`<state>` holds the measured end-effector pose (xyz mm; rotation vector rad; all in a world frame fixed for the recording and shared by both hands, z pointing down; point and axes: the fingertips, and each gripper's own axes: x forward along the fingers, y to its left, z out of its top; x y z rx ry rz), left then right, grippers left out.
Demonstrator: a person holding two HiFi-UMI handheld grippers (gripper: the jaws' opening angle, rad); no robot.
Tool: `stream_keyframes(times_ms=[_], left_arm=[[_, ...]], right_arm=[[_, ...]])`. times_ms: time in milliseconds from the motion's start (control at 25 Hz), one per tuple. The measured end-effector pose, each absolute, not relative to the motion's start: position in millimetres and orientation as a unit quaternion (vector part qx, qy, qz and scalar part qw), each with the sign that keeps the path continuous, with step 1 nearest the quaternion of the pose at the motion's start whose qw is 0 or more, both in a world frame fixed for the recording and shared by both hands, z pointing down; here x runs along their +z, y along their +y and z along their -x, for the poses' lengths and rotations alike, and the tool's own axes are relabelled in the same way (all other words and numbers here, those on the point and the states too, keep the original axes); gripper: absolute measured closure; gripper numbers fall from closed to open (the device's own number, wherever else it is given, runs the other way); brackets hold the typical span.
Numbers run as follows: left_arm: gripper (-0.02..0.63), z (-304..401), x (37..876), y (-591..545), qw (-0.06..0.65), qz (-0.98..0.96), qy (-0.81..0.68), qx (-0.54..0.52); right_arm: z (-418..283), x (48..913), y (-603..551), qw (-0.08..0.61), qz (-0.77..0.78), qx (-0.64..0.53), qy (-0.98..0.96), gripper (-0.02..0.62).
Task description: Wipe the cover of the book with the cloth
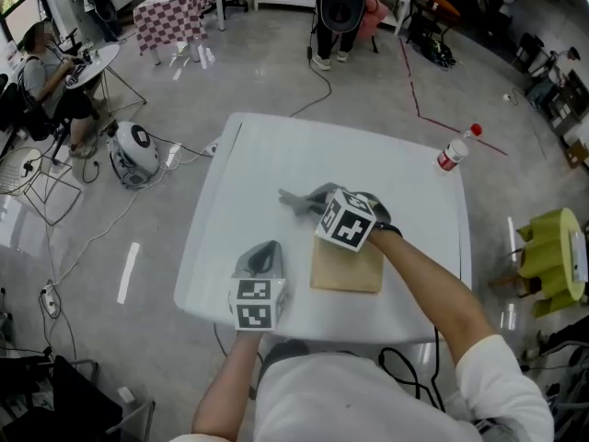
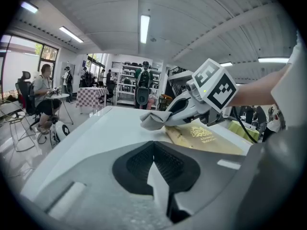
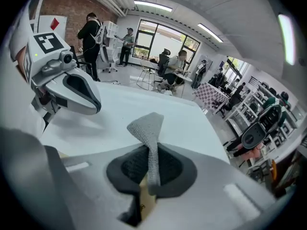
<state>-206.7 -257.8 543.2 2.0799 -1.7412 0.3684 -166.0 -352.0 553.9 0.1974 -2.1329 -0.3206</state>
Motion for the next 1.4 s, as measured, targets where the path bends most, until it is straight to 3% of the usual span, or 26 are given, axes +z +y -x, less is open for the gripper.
stream_keyframes(times_ms=[1400], left_arm=[[0.600, 210, 536, -229, 0.196, -0.728, -0.644, 0.130]], right_arm=[[142, 558, -232, 0.446, -0.008, -0.095, -0.890, 0.578]])
